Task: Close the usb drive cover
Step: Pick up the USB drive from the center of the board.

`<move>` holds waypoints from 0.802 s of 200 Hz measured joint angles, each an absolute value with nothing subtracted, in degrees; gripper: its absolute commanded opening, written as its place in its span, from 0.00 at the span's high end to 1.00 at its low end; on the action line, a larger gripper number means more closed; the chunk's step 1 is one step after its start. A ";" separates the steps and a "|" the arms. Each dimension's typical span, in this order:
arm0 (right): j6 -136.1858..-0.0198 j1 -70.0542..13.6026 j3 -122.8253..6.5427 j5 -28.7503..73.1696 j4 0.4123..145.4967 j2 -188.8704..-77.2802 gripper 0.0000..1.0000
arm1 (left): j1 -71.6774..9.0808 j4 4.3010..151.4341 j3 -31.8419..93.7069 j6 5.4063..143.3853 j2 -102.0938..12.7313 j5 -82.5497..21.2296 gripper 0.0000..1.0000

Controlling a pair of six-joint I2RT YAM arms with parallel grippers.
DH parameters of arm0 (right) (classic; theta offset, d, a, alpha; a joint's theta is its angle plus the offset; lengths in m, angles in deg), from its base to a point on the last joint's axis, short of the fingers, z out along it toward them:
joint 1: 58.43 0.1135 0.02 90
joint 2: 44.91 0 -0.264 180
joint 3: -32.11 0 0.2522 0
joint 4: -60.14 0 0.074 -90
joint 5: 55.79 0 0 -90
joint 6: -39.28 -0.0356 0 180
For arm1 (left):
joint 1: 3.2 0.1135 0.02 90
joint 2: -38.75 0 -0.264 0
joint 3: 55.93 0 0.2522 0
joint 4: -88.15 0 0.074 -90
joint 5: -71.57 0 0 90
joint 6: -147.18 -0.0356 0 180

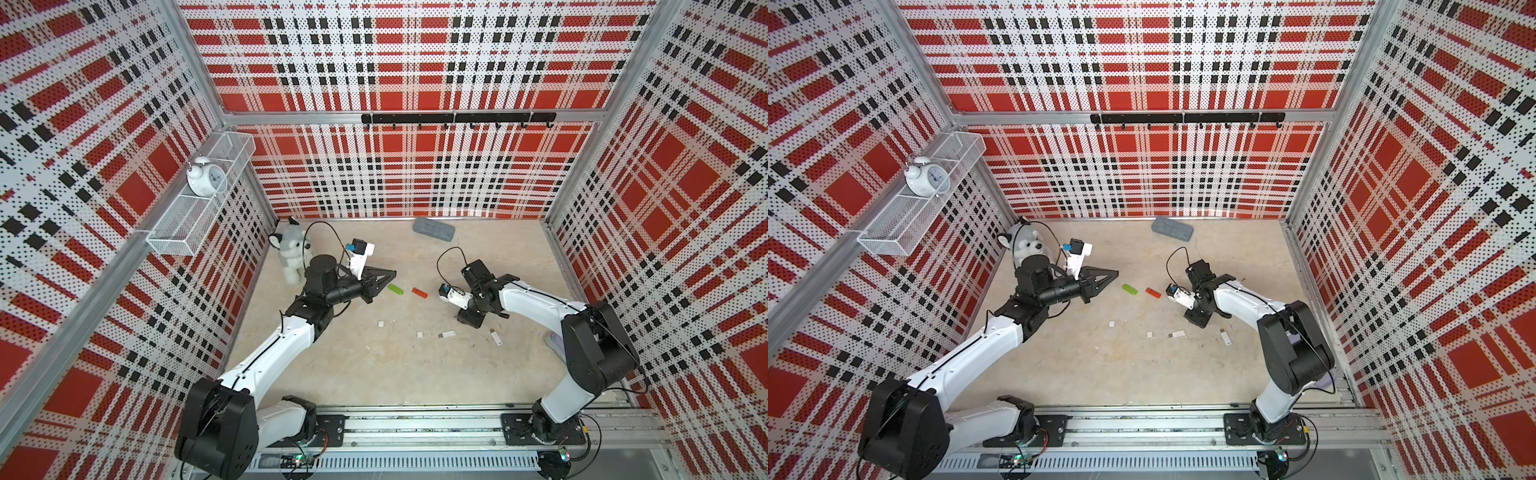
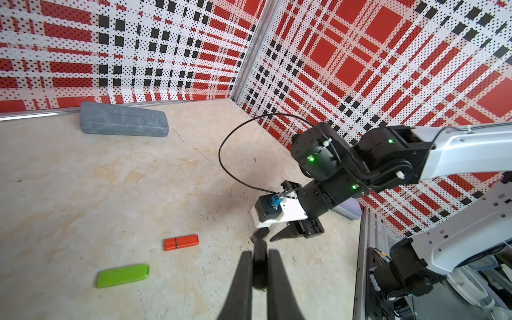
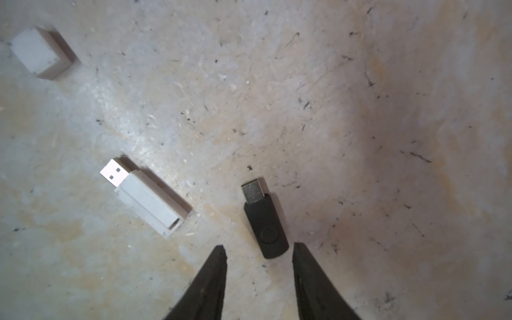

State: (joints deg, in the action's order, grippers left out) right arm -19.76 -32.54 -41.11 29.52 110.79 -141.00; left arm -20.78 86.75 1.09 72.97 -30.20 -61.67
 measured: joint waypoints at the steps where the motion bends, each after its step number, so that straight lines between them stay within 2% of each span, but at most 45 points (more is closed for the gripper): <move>1: -19.69 -32.56 -41.16 29.48 110.79 -141.11 0.56 | -20.78 86.75 1.09 72.97 -30.22 -61.70 1.00; 73: -17.55 -34.24 -42.34 28.14 112.23 -146.14 0.57 | -20.52 86.75 1.09 72.97 -31.49 -63.05 1.00; 132: -17.53 -34.35 -43.84 27.79 113.04 -147.50 0.63 | -20.48 86.72 1.09 72.97 -31.97 -63.29 1.00; 155: -17.59 -34.35 -44.00 27.75 112.97 -147.74 0.68 | -20.48 86.70 1.09 72.97 -32.15 -63.29 1.00; 160: -17.68 -34.35 -44.13 27.75 113.00 -147.85 0.72 | -20.48 86.68 1.09 72.97 -32.17 -63.29 1.00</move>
State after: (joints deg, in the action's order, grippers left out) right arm -17.68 -34.35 -44.13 27.75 113.00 -147.85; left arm -20.48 86.68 1.09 72.97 -32.17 -63.29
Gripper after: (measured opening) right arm 0.326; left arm 0.106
